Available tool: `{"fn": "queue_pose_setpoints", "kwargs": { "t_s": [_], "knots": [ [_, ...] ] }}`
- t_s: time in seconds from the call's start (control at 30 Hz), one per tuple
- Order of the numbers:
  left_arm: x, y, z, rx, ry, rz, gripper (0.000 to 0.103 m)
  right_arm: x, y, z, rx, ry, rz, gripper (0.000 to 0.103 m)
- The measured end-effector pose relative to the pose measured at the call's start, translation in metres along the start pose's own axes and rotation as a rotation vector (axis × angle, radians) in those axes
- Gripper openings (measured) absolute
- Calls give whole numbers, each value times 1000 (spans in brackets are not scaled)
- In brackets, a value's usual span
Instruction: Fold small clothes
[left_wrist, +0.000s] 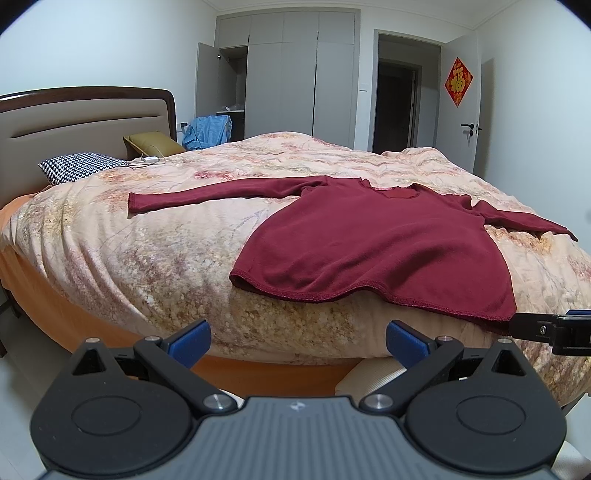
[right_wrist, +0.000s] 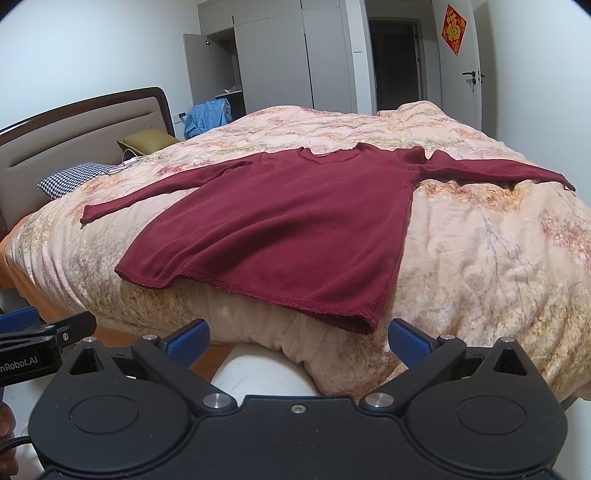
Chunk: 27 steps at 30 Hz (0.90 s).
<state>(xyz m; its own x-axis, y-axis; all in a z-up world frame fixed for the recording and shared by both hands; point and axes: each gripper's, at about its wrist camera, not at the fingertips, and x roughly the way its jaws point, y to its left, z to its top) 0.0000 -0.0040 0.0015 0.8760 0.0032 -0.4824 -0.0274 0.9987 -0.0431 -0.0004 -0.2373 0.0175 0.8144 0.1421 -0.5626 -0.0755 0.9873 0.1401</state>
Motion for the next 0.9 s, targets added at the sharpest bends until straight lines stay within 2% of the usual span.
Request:
{"fn": "queue_pose_setpoints", "kwargs": {
  "t_s": [0.9],
  "knots": [
    [0,-4,-2,4,3,1,103,0,-1,0,11,3,-1,103]
  ]
}}
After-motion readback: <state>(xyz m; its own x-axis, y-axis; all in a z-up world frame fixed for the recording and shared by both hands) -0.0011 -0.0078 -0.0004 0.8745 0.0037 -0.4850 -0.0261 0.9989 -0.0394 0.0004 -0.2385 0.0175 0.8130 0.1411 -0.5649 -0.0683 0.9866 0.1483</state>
